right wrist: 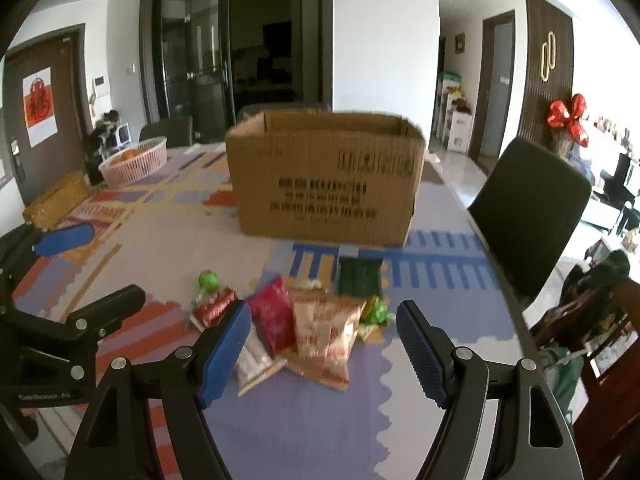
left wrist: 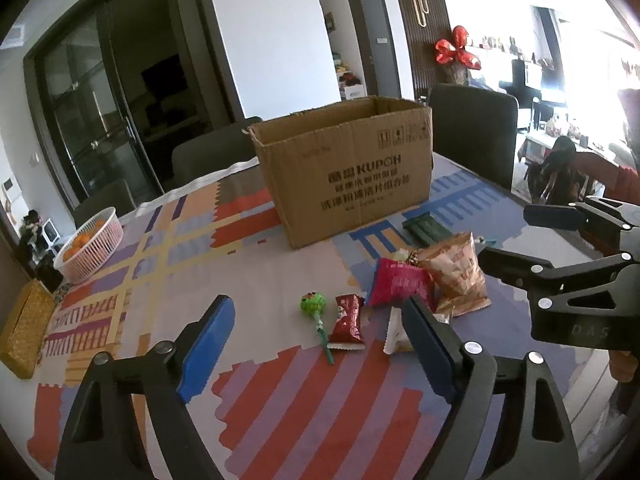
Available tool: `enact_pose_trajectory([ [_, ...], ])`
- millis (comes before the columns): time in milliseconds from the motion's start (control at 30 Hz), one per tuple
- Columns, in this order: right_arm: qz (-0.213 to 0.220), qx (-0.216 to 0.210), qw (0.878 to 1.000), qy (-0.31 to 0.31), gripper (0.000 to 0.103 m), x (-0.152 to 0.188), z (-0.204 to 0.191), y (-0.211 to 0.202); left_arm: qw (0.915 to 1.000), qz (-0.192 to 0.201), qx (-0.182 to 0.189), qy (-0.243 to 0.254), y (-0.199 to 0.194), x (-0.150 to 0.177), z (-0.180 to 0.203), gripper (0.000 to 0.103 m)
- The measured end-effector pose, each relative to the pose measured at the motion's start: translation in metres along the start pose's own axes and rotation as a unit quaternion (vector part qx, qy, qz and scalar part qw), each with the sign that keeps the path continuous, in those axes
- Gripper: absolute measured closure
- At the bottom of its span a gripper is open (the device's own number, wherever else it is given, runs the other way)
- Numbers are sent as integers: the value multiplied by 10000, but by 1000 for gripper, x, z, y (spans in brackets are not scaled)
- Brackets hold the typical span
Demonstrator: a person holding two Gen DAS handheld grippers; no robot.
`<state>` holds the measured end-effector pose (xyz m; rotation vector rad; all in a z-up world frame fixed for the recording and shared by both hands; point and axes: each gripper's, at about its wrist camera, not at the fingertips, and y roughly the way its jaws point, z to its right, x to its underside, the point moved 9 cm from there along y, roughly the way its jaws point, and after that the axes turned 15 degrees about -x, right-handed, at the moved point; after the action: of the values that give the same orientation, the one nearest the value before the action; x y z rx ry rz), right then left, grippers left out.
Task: Organize snacks
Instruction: 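Move both tools back toward the remaining snack pile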
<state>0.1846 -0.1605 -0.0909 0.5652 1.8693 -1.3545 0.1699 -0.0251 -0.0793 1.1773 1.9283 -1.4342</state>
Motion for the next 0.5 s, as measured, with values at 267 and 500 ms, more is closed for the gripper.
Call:
enact_pose_trajectory([
  [267,-192,56,9997,154,27,20,12,20,9996,-131,100,213,24,10,16,31],
  [500,-314,74,9993,178,28,27,17,35,9980,-518,309,177,53,20,30,44],
])
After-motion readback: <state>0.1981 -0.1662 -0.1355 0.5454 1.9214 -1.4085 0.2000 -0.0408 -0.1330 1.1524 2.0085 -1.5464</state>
